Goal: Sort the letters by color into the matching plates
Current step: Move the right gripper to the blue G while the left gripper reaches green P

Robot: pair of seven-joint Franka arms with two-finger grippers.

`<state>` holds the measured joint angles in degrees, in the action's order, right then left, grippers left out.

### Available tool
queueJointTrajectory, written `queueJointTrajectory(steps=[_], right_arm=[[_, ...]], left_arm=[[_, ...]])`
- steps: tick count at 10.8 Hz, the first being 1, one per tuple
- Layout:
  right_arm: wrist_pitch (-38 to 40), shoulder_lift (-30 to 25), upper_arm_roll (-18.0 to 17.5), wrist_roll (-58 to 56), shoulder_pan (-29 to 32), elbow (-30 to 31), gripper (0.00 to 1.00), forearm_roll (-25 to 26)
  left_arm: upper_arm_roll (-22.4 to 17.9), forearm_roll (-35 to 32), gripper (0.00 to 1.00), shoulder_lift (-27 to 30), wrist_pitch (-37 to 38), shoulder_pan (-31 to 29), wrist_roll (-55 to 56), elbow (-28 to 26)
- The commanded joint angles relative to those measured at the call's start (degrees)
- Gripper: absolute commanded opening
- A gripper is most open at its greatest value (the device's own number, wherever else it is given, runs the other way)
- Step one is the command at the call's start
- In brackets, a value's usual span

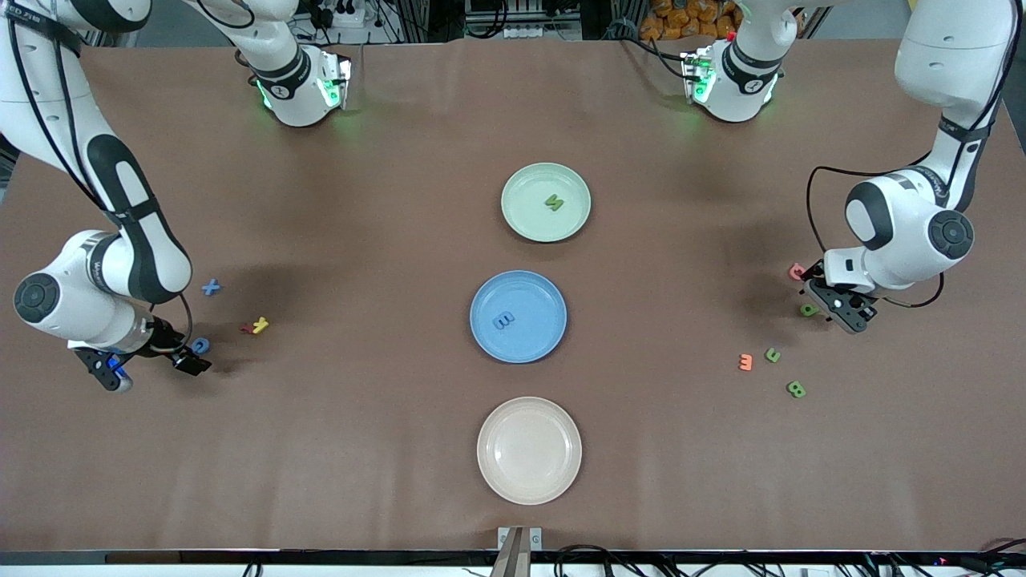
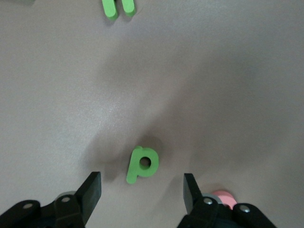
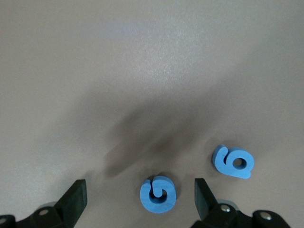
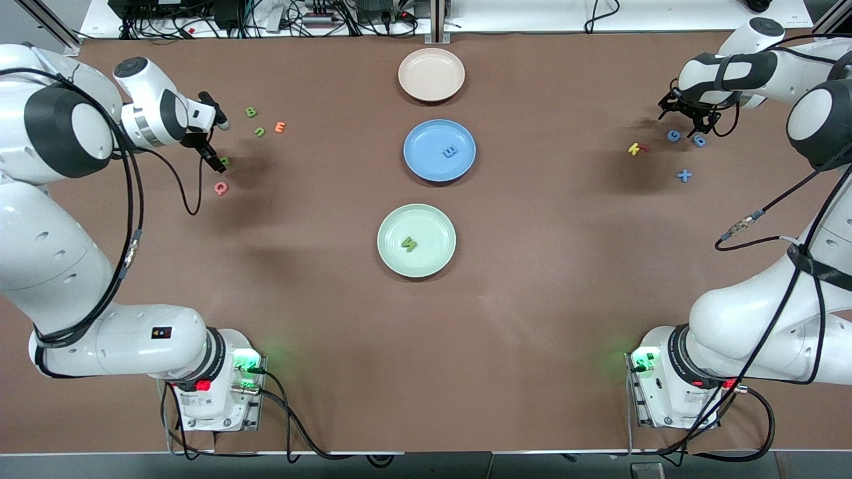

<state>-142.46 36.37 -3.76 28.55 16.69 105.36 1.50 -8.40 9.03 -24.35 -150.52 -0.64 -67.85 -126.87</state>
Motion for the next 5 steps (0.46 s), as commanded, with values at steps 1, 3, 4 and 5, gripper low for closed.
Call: queueJointTrajectory(steps=[1,3,4,5], right_arm=[[-2.12,-1.56,-0.64,-1.29,0.8,3.35,0.82,0.69],[-2.12,-1.83,-0.72,-4.45,1.33,3.97,0.54,0.69],[-2.21,-2.7,-0.64,-5.77,1.85,5.19,0.46,0.69],[-2.21,-3.23,-0.64,-7.61,2.38,6.07,0.36,0.69]], left_arm=[[0.14,2.3,0.75,-1.4,-1.18,-0.23,-2.46,1.28],[0.23,1.87,0.7,-1.83,-2.06,-0.23,-2.46,1.19],[0.23,1.86,0.67,-1.92,-2.15,-0.15,-2.46,1.19],[0.32,1.86,0.64,-2.27,-2.15,-0.15,-2.46,1.28]])
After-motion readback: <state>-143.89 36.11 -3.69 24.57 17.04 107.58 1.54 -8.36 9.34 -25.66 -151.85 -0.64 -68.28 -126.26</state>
